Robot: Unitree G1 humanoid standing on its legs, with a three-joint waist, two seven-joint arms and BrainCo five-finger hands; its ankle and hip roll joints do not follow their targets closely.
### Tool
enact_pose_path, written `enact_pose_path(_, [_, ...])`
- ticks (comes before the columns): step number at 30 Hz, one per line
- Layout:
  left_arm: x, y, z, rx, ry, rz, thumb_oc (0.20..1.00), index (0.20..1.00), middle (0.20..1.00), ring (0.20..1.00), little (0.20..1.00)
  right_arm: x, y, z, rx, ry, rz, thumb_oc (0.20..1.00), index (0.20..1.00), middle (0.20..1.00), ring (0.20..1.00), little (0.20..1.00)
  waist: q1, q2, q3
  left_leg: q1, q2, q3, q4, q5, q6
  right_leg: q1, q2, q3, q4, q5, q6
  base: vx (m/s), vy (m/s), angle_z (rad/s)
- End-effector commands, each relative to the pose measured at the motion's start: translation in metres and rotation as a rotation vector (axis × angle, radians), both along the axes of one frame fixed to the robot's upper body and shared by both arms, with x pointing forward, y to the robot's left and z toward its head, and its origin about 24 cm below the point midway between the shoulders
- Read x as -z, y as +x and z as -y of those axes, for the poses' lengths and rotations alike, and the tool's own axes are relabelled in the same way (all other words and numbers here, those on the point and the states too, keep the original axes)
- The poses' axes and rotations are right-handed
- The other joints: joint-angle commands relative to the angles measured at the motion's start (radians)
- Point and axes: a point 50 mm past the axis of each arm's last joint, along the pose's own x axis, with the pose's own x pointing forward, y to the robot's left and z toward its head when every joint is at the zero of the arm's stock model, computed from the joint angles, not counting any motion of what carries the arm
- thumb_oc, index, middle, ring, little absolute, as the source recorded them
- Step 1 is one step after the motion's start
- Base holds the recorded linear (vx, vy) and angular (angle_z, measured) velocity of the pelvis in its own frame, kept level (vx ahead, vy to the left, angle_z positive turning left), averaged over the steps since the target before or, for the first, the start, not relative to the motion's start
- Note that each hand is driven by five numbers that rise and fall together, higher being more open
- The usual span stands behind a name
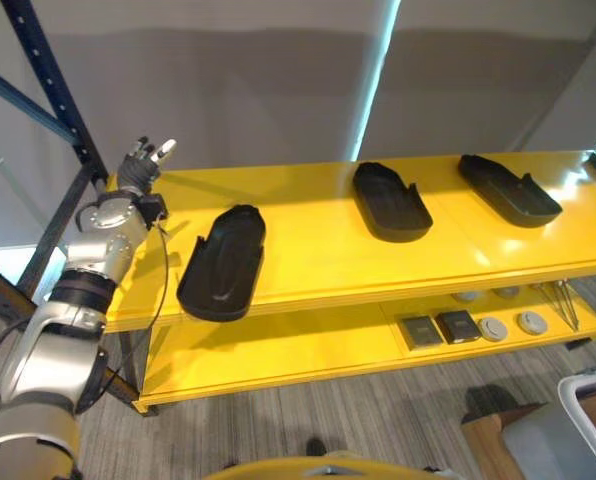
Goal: Move parts from the plastic box to the shelf.
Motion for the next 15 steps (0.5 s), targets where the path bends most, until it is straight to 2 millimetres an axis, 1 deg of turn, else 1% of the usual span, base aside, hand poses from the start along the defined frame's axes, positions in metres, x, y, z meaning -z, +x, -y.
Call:
enact_pose_path(1, [-0.051,-0.023,0.017,0.106,-0.024,0.386,1.000,1.000,1.000,1.000,1.000,-0.004,0.005,0.016,0.104,-0.029,-0.017,1.000,1.000,1.000,1.000,1.000,0.036,0.090,0.008,0.051,0.011,0.013,0.001,-0.042,-0.013,0.048,0.005,-0.006,0.006,-0.041,0.041,-0.07,-0.013,0.04])
enact_pose_path(2, [-0.048,-0.038,0.024,0.148,-0.003,0.444,1.000,1.000,1.000,1.000,1.000,-0.003,0.003,0.014,0.127,-0.027,-0.011,1.000,1.000,1.000,1.000,1.000,0.051,0.084,0.010,0.051,0.010,0.000,0.001,-0.043,-0.011,0.053,0.004,-0.011,0.006,-0.042,0.038,-0.06,-0.018,0.10])
enact_pose_path(3, [-0.045,-0.046,0.028,0.184,-0.009,0.460,1.000,1.000,1.000,1.000,1.000,-0.002,0.003,0.012,0.138,-0.025,-0.009,1.000,1.000,1.000,1.000,1.000,0.060,0.080,0.011,0.050,0.009,-0.007,0.002,-0.043,-0.009,0.055,0.004,-0.013,0.006,-0.043,0.036,-0.05,-0.023,0.19])
enact_pose_path(4, [-0.036,-0.058,0.033,0.240,-0.012,0.471,0.652,0.652,0.652,0.652,0.652,-0.002,0.001,0.010,0.152,-0.023,-0.009,1.000,1.000,1.000,1.000,1.000,0.073,0.075,0.014,0.048,0.008,-0.016,0.003,-0.043,-0.006,0.059,0.003,-0.018,0.006,-0.044,0.034,-0.05,-0.021,0.25])
enact_pose_path(5, [-0.030,-0.067,0.039,0.288,-0.004,0.491,0.200,0.200,0.200,0.200,0.200,-0.001,0.000,0.009,0.165,-0.026,-0.004,1.000,1.000,1.000,1.000,1.000,0.083,0.072,0.016,0.047,0.008,-0.025,0.003,-0.044,-0.004,0.061,0.002,-0.023,0.006,-0.045,0.032,-0.07,-0.016,0.25])
enact_pose_path(6, [-0.015,-0.087,0.049,0.412,-0.014,0.499,0.200,0.200,0.200,0.200,0.200,0.000,-0.002,0.008,0.172,-0.026,-0.009,1.000,1.000,1.000,1.000,1.000,0.106,0.066,0.024,0.044,0.006,-0.040,0.004,-0.043,0.001,0.064,0.002,-0.030,0.006,-0.045,0.029,-0.05,-0.007,0.23])
enact_pose_path(7, [-0.013,-0.090,0.050,0.421,-0.016,0.499,0.200,0.200,0.200,0.200,0.200,0.000,-0.002,0.008,0.174,-0.026,-0.010,1.000,1.000,1.000,1.000,1.000,0.109,0.066,0.024,0.043,0.006,-0.043,0.004,-0.043,0.002,0.064,0.003,-0.031,0.006,-0.045,0.028,-0.06,-0.003,0.28])
enact_pose_path(8, [-0.003,-0.101,0.050,0.397,-0.021,0.507,0.200,0.200,0.200,0.200,0.200,0.000,-0.003,0.009,0.180,-0.029,-0.010,1.000,1.000,1.000,1.000,1.000,0.125,0.063,0.030,0.041,0.005,-0.055,0.004,-0.042,0.004,0.067,0.004,-0.037,0.006,-0.045,0.026,-0.03,-0.001,0.26])
enact_pose_path(10, [0.009,-0.107,0.047,0.379,-0.075,0.478,0.200,0.200,0.200,0.200,0.200,0.000,-0.003,0.009,0.176,-0.031,-0.014,1.000,1.000,1.000,1.000,1.000,0.139,0.060,0.032,0.039,0.002,-0.065,0.003,-0.043,0.008,0.067,0.004,-0.045,0.006,-0.045,0.024,-0.03,-0.004,0.21])
enact_pose_path(11, [0.015,-0.109,0.048,0.392,-0.068,0.471,0.200,0.200,0.200,0.200,0.200,-0.001,-0.003,0.010,0.170,-0.032,-0.015,1.000,1.000,1.000,1.000,1.000,0.146,0.059,0.033,0.037,0.001,-0.070,0.002,-0.042,0.009,0.067,0.004,-0.048,0.006,-0.045,0.024,-0.06,-0.019,0.22])
enact_pose_path(12, [0.025,-0.116,0.055,0.434,-0.020,0.447,0.200,0.200,0.200,0.200,0.200,-0.002,0.000,0.012,0.167,-0.029,-0.013,1.000,1.000,1.000,1.000,1.000,0.159,0.054,0.038,0.027,-0.001,-0.078,0.001,-0.030,0.009,0.061,0.005,-0.054,0.006,-0.034,0.021,-0.06,-0.019,0.21])
enact_pose_path(13, [0.026,-0.116,0.056,0.438,-0.019,0.445,0.200,0.200,0.200,0.200,0.200,-0.002,0.000,0.012,0.168,-0.029,-0.012,1.000,1.000,1.000,1.000,1.000,0.160,0.054,0.037,0.026,-0.001,-0.078,0.001,-0.030,0.009,0.060,0.004,-0.054,0.006,-0.034,0.021,-0.07,-0.028,0.22])
enact_pose_path(14, [0.036,-0.122,0.062,0.487,-0.022,0.414,0.200,0.200,0.200,0.200,0.200,-0.003,0.004,0.013,0.169,-0.026,-0.003,1.000,1.000,1.000,1.000,1.000,0.171,0.052,0.042,0.022,-0.001,-0.085,0.001,-0.029,0.009,0.060,0.004,-0.063,0.006,-0.035,0.020,0.00,-0.016,0.12])
enact_pose_path(15, [0.037,-0.123,0.064,0.494,-0.022,0.410,0.200,0.200,0.200,0.200,0.200,-0.003,0.005,0.013,0.170,-0.026,-0.003,1.000,1.000,1.000,1.000,1.000,0.172,0.053,0.042,0.026,0.000,-0.087,0.001,-0.038,0.008,0.065,0.005,-0.065,0.006,-0.042,0.022,-0.03,-0.026,0.20])
